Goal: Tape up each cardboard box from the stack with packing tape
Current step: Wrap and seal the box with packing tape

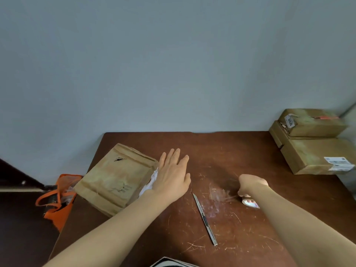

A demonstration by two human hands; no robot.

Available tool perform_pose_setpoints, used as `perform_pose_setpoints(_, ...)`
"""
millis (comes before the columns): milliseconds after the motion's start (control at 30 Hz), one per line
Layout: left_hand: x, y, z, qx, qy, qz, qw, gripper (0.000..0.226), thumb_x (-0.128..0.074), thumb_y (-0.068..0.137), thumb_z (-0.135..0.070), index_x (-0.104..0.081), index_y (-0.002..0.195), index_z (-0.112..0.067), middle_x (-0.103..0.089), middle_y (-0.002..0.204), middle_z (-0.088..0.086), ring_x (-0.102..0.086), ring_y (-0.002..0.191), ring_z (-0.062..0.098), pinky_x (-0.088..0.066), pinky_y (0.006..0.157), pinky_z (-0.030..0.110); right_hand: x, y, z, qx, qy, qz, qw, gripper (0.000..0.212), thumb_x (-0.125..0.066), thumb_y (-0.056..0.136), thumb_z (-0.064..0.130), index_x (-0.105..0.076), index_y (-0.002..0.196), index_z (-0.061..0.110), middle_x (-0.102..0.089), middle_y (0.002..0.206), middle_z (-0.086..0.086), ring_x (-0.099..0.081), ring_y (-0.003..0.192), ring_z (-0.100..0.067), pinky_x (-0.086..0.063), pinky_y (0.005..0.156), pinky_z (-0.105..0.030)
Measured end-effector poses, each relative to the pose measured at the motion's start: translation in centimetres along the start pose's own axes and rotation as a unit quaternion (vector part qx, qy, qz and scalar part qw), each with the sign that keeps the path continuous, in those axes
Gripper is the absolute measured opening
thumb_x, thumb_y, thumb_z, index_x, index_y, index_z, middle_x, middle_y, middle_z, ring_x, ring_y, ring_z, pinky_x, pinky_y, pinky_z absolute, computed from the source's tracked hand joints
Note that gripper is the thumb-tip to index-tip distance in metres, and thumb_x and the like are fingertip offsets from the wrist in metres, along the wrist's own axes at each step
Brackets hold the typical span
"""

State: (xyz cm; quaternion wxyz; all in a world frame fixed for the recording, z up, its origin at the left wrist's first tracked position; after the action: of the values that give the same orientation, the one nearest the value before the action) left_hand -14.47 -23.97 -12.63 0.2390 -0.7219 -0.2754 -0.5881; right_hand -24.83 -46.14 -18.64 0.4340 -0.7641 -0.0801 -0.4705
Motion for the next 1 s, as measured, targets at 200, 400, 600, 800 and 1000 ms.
perform_pose_setpoints(200,0.2,0.6,-0.2,0.025,-0.02,0.028,0.999,0.053,-0.039,0.101,-0.029,-0.024,0.151,-0.019,-0.009,0.161,0.009,0.0,0.149,0.022,0.01,0.117,0.037,0.1,0.7,0.9,-0.012,0.036,0.117,0.992,0.015,-0.055,0.084,0.013,-0.056,0.098,0.013,-0.068,0.067,0.003,-0.067,0.061,-0.017,-0.056,0.08,-0.03)
perform_pose_setpoints(400,-0.1,0.6,0.2,0.044,-0.049,0.035,0.997,0.052,-0.041,0.1,-0.029,-0.027,0.15,-0.02,-0.013,0.16,0.007,-0.002,0.148,0.021,0.008,0.117,0.036,-0.2,1.4,0.2,-0.027,-0.013,0.083,0.996,0.014,-0.064,0.083,0.035,-0.058,0.082,0.022,-0.066,0.083,0.01,-0.068,0.079,-0.015,-0.051,0.078,-0.022)
perform_pose_setpoints(600,-0.2,0.4,-0.3,0.066,-0.112,0.069,0.989,0.053,-0.043,0.099,-0.027,-0.028,0.149,-0.017,-0.019,0.158,0.008,-0.014,0.147,0.023,-0.004,0.118,0.037,3.3,-1.8,1.3,-0.006,0.016,0.11,0.994,0.023,-0.043,0.101,0.018,-0.049,0.079,0.011,-0.051,0.095,0.0,-0.048,0.085,-0.018,-0.045,0.071,-0.019)
perform_pose_setpoints(800,-1.0,-0.5,-0.6,0.233,-0.458,0.127,0.848,0.028,-0.052,0.094,-0.017,-0.055,0.122,-0.015,-0.056,0.117,0.002,-0.056,0.104,0.021,-0.04,0.092,0.029,3.9,-2.6,3.9,0.014,0.002,0.09,0.996,0.024,-0.041,0.079,0.0,-0.05,0.064,0.016,-0.049,0.053,0.003,-0.043,0.049,-0.02,-0.039,0.055,-0.022)
perform_pose_setpoints(1000,-3.9,-1.9,-0.2,0.43,-0.712,0.208,0.514,0.032,-0.054,0.096,-0.017,-0.055,0.118,0.006,-0.056,0.089,0.015,-0.051,0.072,0.02,-0.052,0.065,0.031,6.4,-5.9,6.2,0.032,0.029,0.06,0.997,0.025,-0.044,0.076,-0.003,-0.053,0.059,0.013,-0.059,0.051,0.002,-0.057,0.05,-0.016,-0.048,0.062,-0.023)
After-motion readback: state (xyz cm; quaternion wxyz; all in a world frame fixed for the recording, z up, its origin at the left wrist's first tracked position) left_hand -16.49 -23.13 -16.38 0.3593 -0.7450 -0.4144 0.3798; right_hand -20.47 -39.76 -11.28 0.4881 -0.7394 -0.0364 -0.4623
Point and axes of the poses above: each hand's wrist, its own y-axis towards the middle knuckle, its own x-axis out of the back of the hand, z = x × y, the point moved 1 cm from there along y, towards the middle knuckle
